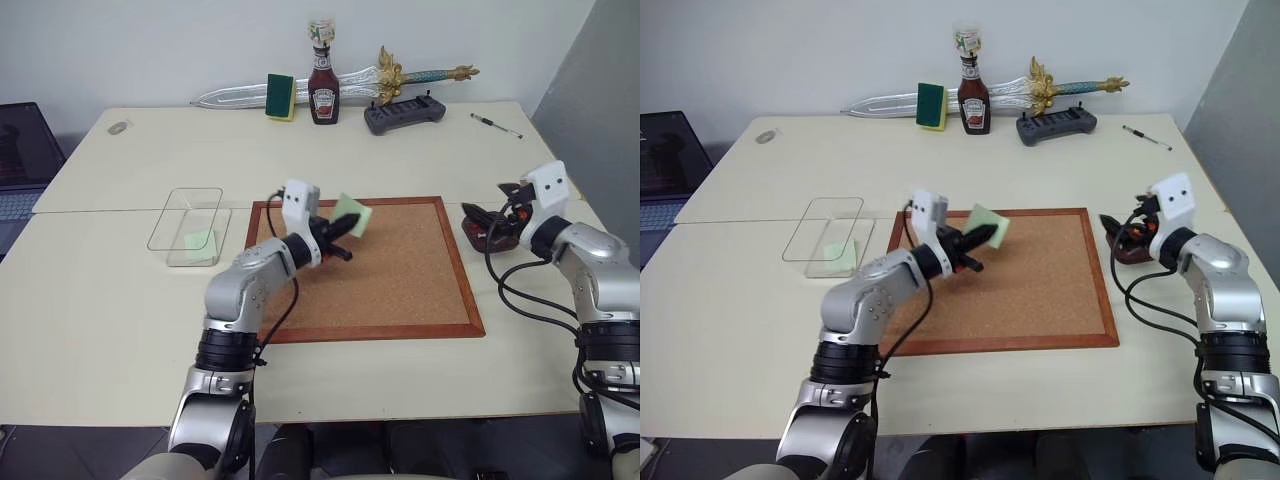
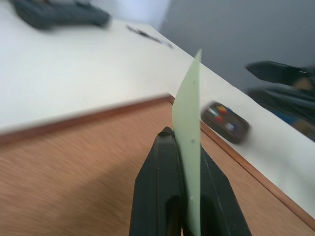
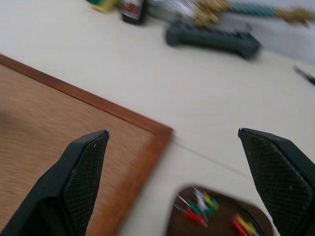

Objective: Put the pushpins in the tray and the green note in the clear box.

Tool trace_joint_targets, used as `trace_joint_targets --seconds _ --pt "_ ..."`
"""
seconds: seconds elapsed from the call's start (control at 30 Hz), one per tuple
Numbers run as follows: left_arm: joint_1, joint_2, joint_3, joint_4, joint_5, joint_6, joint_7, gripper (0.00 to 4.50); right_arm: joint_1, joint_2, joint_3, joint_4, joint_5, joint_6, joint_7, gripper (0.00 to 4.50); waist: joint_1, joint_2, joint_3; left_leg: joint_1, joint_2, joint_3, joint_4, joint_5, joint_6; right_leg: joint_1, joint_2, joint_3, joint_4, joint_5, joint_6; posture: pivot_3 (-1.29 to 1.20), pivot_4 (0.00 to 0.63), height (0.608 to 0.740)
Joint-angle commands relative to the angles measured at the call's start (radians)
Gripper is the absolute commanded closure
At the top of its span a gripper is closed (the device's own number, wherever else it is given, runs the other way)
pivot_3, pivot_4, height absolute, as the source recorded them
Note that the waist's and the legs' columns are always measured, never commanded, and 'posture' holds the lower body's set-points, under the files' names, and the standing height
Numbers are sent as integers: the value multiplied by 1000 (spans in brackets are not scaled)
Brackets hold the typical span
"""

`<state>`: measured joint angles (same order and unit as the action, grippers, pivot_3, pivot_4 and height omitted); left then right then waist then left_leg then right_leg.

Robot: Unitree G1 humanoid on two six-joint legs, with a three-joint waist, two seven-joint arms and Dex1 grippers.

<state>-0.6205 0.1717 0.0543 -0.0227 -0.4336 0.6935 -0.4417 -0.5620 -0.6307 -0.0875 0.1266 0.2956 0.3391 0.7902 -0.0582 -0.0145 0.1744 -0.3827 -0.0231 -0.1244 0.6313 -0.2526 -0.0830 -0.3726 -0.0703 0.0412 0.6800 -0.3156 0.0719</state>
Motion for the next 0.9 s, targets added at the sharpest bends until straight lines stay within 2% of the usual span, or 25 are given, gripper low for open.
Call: trace_joint_targets --seconds 0.03,0.17,0.33,0.4,0.53,0.83,0.9 --pt "-14 55 77 -94 43 24 124 4500 -86 5 109 -134 66 9 192 12 -3 0 0 0 0 0 0 0 0 0 0 0 0 0 0 0 150 740" --pt "8 110 162 -141 41 60 195 4500 -143 30 196 -159 64 28 265 12 2 -2 1 0 0 -3 0 0 0 0 0 -2 0 0 0 0 150 740" --pt "99 232 313 -212 58 105 267 4500 -241 131 297 -86 6 -12 282 12 -3 -6 3 0 0 -4 0 0 0 -2 0 -1 0 0 0 0 150 740" --pt "144 275 327 -199 85 90 270 4500 -268 178 317 -66 7 -3 282 12 -1 -6 4 -1 0 -6 -1 0 0 -3 1 -2 0 0 0 0 150 740" --pt "158 296 352 -148 102 78 298 4500 -291 237 354 -65 0 5 301 12 15 -7 4 -1 -1 -8 0 0 -1 -2 0 -3 0 0 0 0 150 740" --pt "101 317 329 58 138 22 290 4500 -286 281 374 -66 -14 -1 289 12 25 -7 4 -2 -1 -8 -1 0 -1 -3 0 -4 0 0 0 0 150 740" --pt "82 326 325 90 142 3 279 4127 -275 282 370 -80 -11 10 285 0 25 -7 4 -2 -1 -8 0 0 -1 -4 0 -4 1 0 0 0 150 740"
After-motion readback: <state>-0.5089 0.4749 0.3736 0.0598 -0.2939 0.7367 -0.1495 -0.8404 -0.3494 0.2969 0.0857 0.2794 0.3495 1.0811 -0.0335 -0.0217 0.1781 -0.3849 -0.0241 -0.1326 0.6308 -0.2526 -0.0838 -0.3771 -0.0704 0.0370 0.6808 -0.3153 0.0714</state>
